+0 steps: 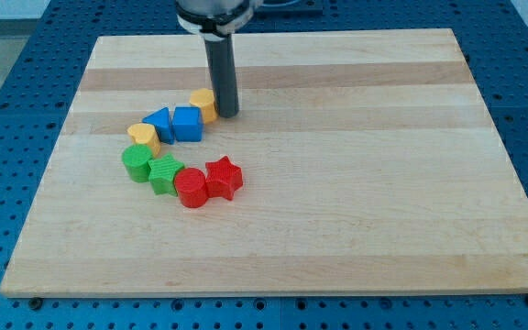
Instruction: Move the yellow hexagon towards top left of the board
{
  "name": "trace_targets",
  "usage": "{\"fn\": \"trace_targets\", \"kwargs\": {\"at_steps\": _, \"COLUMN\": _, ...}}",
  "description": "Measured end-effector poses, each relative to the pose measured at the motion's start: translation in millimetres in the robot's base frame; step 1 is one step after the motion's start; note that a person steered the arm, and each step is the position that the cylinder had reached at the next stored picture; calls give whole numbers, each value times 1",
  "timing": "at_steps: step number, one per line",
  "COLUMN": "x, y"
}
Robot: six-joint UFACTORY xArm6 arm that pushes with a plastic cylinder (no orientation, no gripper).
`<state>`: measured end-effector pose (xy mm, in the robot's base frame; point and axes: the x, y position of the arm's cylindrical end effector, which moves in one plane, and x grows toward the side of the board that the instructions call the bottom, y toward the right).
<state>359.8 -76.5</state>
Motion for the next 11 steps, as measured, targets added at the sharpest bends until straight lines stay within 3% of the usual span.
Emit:
{"fn": "trace_targets", "kwargs": {"at_steps": 1, "x": -12, "y": -7}}
{"fn": "trace_targets", "kwargs": {"at_steps": 6, "x": 21, "y": -12}}
{"fn": "trace_targets", "kwargs": {"at_steps": 11, "x": -65, "y": -117}}
